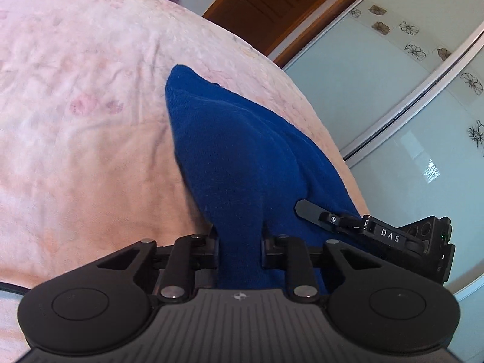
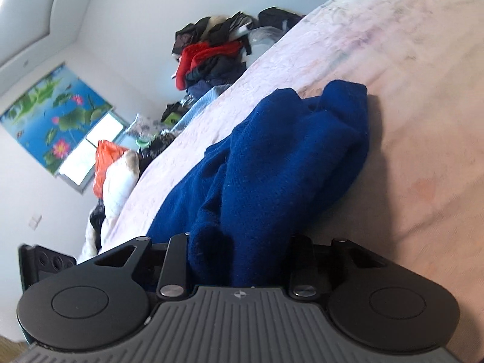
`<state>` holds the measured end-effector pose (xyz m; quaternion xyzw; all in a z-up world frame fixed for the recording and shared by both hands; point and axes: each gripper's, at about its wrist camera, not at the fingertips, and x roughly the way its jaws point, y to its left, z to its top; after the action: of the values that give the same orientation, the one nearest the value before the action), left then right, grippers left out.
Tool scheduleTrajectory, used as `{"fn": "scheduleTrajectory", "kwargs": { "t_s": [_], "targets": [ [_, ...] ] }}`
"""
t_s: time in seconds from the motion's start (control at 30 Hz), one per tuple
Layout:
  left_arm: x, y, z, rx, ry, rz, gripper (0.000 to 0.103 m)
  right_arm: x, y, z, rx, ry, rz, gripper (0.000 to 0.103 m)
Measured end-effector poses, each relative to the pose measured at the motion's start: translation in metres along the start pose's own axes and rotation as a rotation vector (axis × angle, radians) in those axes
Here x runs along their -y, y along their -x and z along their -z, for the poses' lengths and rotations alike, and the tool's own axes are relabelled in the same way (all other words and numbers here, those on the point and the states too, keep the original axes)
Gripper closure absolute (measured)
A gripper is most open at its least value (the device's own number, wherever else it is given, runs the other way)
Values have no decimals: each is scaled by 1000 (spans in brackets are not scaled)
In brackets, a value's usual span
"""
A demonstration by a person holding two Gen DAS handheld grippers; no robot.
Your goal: Fold small clothes
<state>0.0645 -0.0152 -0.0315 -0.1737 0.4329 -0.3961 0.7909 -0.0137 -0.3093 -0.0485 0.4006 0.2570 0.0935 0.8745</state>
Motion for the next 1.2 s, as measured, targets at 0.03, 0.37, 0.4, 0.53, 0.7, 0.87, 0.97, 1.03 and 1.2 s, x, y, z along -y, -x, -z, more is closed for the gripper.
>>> {"fn": "scheduleTrajectory", "kwargs": {
  "t_s": [0.03, 0.37, 0.4, 0.53, 0.7, 0.87, 0.97, 1.03, 1.2],
  "targets": [
    [3, 4, 0, 7, -18, -12, 82, -1, 0, 1, 1, -20, -2, 70],
    [7, 41, -14, 23, -74, -89, 83, -22, -7, 17, -56, -47, -5, 68],
    [7, 41, -10, 17, -70, -100, 82, -22, -7, 19, -65, -39, 12, 69],
    [12, 50, 2, 33, -84, -123, 82, -23, 10, 28, -61, -48, 9, 62],
    [18, 59, 12, 27, -107, -140, 81, -28, 36, 48, -80, -3, 34, 55],
    [24, 60, 30, 6, -148, -175, 82, -34, 55, 67, -77, 60, 79, 78],
    [32, 59, 37, 0, -181, -209, 82, -34, 56, 67, -70, 53, 96, 81],
    [40, 62, 41, 12, -221, -230, 82, -39, 56, 67, -72, 67, 108, 79],
    [37, 60, 44, -2, -214, -254, 82, -42, 55, 70, -87, 85, 99, 79]
  ]
}}
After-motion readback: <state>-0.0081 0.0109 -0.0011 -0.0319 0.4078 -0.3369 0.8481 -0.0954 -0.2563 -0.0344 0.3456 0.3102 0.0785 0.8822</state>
